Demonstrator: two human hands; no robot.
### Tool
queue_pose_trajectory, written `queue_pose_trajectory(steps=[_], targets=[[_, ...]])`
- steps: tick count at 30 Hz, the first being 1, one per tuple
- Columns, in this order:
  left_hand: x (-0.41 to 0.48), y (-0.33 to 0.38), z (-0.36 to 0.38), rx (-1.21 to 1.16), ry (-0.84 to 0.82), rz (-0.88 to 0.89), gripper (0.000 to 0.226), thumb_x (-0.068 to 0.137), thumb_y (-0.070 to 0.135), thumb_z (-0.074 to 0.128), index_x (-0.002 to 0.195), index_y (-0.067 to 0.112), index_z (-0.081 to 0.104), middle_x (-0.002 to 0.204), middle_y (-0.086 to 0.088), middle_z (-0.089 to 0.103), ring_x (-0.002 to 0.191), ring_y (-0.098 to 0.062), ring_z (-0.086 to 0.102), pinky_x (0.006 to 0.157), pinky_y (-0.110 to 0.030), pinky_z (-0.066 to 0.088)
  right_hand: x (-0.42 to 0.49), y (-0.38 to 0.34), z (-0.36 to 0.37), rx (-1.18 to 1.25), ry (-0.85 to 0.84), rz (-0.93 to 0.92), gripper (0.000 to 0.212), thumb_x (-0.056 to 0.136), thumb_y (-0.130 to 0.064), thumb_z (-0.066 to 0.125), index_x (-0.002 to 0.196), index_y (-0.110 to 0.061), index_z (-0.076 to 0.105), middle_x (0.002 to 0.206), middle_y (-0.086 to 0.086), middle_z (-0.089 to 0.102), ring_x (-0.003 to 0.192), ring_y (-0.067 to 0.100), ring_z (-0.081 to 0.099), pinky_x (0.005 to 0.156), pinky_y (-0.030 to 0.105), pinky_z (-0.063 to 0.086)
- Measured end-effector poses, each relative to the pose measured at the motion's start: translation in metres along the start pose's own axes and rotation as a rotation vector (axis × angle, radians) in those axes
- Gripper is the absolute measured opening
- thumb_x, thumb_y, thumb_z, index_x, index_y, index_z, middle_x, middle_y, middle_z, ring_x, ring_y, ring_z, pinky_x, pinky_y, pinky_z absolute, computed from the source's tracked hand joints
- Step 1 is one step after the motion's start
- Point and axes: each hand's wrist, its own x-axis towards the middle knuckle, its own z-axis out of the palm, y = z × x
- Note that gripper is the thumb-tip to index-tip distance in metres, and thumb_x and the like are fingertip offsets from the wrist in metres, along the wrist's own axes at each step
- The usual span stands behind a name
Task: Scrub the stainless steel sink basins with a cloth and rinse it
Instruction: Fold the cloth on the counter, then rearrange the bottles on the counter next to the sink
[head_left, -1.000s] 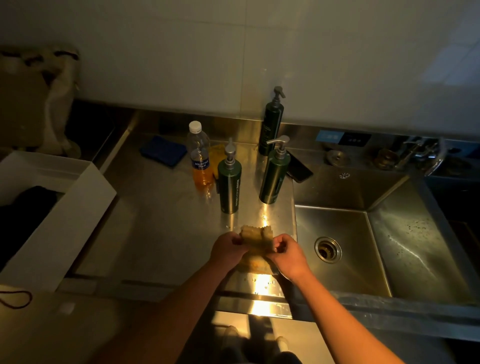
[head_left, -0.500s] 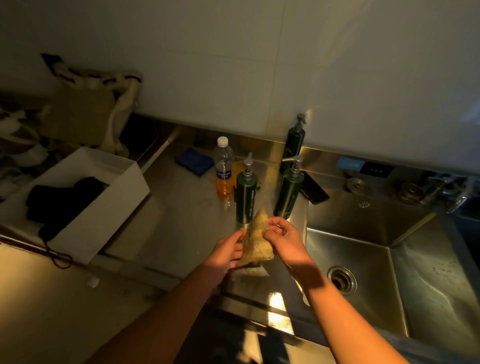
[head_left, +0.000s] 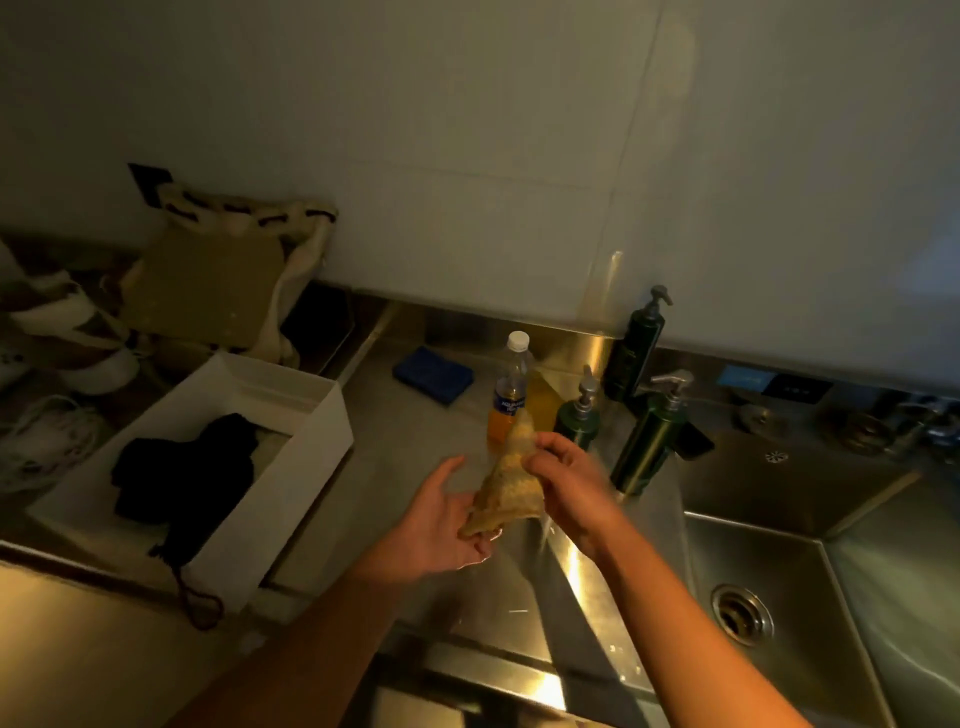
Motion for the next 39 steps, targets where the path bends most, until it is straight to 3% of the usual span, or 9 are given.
queue_pose_trajectory(steps=[4,8,11,14,16,22,28,31,39], targets=[[-0.010,0.042,-0.026,0.171,0.022,0.000,0.058,0.086,0.062,0.055,0.108,0.009,0.066,0.081,-0.010,0.059,0.068,-0.020,0.052,0.057,-0.027,0.035,0.015,0.010,0.047,0.074,0.050,0.015,0.020,0.091,-0.004,0.060,0.108,-0.013,0.065,0.097,0.012,0.072,0.092,0.029,0.069,0.087,0.047,0.055],[-0.009,0.076,-0.052,0.288,0.071,0.175,0.037,0.094,0.039,0.058,0.119,0.013,0.068,0.112,-0.012,0.073,0.098,-0.027,0.070,0.079,-0.038,0.054,0.024,0.023,0.067,-0.050,0.185,-0.018,0.020,0.092,-0.010,0.062,0.111,-0.015,0.064,0.102,0.012,0.072,0.093,0.027,0.072,0.081,0.039,0.060],[0.004,0.090,-0.069,0.424,0.133,0.279,0.050,0.081,0.027,0.077,0.127,0.014,0.064,0.126,-0.017,0.067,0.110,-0.032,0.068,0.090,-0.048,0.056,0.030,0.036,0.067,-0.165,0.285,-0.040,0.019,0.090,-0.009,0.064,0.108,-0.016,0.064,0.102,0.013,0.071,0.094,0.028,0.071,0.084,0.047,0.060],[0.008,0.091,-0.069,0.705,0.301,0.482,0.020,0.088,0.010,0.072,0.106,0.018,0.066,0.106,-0.009,0.072,0.092,-0.021,0.071,0.068,-0.026,0.057,0.041,0.051,0.066,-0.324,0.387,-0.064,0.019,0.088,-0.007,0.066,0.103,-0.018,0.063,0.099,0.013,0.068,0.091,0.028,0.069,0.080,0.045,0.060],[0.007,0.088,-0.063,0.927,0.352,0.634,0.023,0.090,0.006,0.070,0.094,0.027,0.061,0.091,0.004,0.067,0.080,-0.009,0.065,0.060,-0.013,0.049,0.052,0.065,0.063,-0.494,0.425,-0.075,0.020,0.087,-0.012,0.068,0.104,-0.020,0.063,0.095,0.004,0.067,0.086,0.019,0.068,0.073,0.036,0.061],[0.030,0.071,-0.081,1.311,0.504,0.635,0.023,0.087,0.017,0.073,0.108,0.022,0.064,0.088,0.011,0.062,0.075,-0.007,0.059,0.058,-0.006,0.038,0.073,0.107,0.049,-0.837,0.486,-0.015,0.011,0.087,-0.025,0.069,0.095,-0.027,0.062,0.082,-0.013,0.062,0.075,0.006,0.061,0.060,0.020,0.046],[0.050,0.048,-0.105,1.420,0.454,0.544,0.025,0.088,0.024,0.071,0.111,0.027,0.062,0.096,0.014,0.069,0.085,-0.005,0.065,0.068,-0.014,0.048,0.077,0.133,0.028,-0.943,0.471,0.056,0.004,0.088,-0.030,0.063,0.091,-0.027,0.062,0.079,-0.011,0.062,0.076,0.010,0.061,0.070,0.032,0.053],[0.049,0.049,-0.106,1.491,0.490,0.571,0.028,0.087,0.031,0.071,0.112,0.029,0.059,0.089,0.015,0.065,0.079,-0.005,0.061,0.064,-0.017,0.042,0.074,0.134,0.017,-0.933,0.480,0.058,0.008,0.089,-0.030,0.064,0.096,-0.028,0.063,0.082,-0.011,0.062,0.077,0.010,0.061,0.071,0.031,0.053],[0.040,0.096,-0.063,1.698,0.507,0.784,0.025,0.096,0.035,0.058,0.112,0.019,0.067,0.106,0.003,0.067,0.092,-0.014,0.061,0.079,-0.027,0.044,0.087,0.092,0.010,-0.677,0.429,-0.071,0.021,0.094,-0.035,0.060,0.113,-0.029,0.065,0.100,-0.012,0.067,0.089,0.002,0.063,0.076,0.024,0.053]])
